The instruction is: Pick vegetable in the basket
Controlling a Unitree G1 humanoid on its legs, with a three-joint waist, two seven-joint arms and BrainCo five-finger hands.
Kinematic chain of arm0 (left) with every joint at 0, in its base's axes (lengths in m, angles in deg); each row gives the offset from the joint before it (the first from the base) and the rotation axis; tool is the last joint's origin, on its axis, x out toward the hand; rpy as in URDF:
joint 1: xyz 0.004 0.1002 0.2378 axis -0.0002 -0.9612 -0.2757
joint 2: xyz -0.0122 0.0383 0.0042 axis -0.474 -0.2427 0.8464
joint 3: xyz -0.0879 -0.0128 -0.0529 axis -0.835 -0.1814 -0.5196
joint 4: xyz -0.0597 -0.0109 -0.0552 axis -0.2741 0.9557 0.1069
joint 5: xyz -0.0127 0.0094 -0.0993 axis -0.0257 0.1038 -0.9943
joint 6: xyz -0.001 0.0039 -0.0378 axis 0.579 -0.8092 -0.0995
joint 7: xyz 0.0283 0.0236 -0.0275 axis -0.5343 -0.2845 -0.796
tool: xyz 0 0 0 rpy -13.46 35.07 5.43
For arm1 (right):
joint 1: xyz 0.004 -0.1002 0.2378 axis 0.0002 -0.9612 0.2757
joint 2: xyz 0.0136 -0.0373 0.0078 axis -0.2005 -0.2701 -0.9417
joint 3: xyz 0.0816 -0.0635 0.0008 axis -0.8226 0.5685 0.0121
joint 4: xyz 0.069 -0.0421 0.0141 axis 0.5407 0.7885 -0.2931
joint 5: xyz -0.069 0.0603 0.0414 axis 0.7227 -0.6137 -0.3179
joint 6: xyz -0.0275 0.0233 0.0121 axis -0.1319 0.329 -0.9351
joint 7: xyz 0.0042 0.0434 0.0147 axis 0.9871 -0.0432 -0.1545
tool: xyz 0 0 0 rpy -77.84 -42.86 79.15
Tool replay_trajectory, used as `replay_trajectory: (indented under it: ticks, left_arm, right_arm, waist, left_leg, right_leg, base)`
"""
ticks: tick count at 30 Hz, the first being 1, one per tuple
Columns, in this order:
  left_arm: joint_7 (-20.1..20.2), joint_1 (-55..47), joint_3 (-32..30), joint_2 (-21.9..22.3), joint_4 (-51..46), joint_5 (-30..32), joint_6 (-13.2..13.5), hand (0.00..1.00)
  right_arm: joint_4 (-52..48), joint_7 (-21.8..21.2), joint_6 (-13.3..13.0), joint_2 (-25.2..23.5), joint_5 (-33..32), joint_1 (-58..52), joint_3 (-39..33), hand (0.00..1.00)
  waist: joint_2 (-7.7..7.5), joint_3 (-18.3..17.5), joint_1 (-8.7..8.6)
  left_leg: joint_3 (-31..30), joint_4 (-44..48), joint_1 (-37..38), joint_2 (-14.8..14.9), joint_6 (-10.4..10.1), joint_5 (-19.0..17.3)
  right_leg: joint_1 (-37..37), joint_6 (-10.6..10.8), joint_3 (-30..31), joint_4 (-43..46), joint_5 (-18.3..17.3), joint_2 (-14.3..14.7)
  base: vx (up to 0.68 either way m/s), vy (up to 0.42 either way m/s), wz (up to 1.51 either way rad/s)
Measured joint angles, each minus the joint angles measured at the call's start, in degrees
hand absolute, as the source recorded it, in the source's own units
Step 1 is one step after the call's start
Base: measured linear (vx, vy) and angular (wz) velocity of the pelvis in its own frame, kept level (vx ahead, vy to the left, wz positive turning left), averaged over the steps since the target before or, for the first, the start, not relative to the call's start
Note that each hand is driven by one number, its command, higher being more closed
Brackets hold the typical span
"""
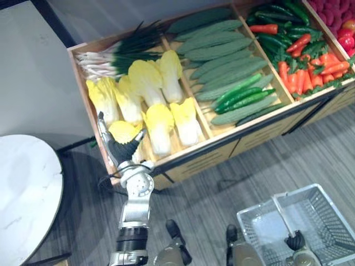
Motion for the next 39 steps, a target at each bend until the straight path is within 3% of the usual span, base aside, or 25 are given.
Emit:
replay_trajectory:
  ticks: [13, 19, 24, 39]
  left_arm:
    - [0.06, -2.31, 0.57, 0.03, -2.84, 0.34, -0.05, 0.0]
    - [0.21, -3.14, -1.26, 0.01, 9.89, 1.42, -0.58, 0.0]
    - [0.19, -3.17, -5.56, -0.1, 19.68, -1.04, -2.71, 0.0]
    - [-0.71, -0.58, -6.11, -2.3, 26.34, -2.59, -2.84, 0.0]
  right_arm:
    - [0.08, -0.59, 0.02, -0.83, 0.04, -1.14, 0.1, 1.0]
    - [-0.03, -0.59, 0.02, -1.14, 0.21, -1.79, 0.19, 1.0]
    - [-0.15, -0.52, 0.07, -1.14, 0.54, -1.93, 0.36, 1.0]
    - [-0.42, 0.34, 0.04, -1.13, 0.58, -1.2, 3.62, 1.0]
  waist:
    - [-0.46, -1.87, 0.0]
    - [-0.52, -3.04, 0.0]
    - [-0.57, -3.03, 0.05]
    - [-1.03, -3.22, -0.02]
  left_leg:
    - [0.47, 0.0, -0.14, 0.21, 0.4, 0.05]
    - [0.9, 0.01, -0.03, 0.51, 0.45, 0.09]
    - [1.59, 0.02, -0.03, 0.67, 0.34, -0.03]
    - [1.78, 0.02, -0.2, 1.21, 0.12, -0.58]
  right_leg:
    - [0.08, -0.18, 0.13, -1.22, 1.2, 0.21]
    - [0.09, -0.19, 0.35, -1.64, 1.18, 0.55]
    - [-0.16, -0.22, 0.73, -2.1, 1.16, 0.75]
    - [-0.21, -0.34, 1.0, -3.31, 1.07, 1.39]
  base:
    - [0.02, 0.004, -0.02]
    - [0.06, -0.008, -0.04]
    - [0.06, -0.006, -0.05]
    - [0.08, -0.011, -0.03]
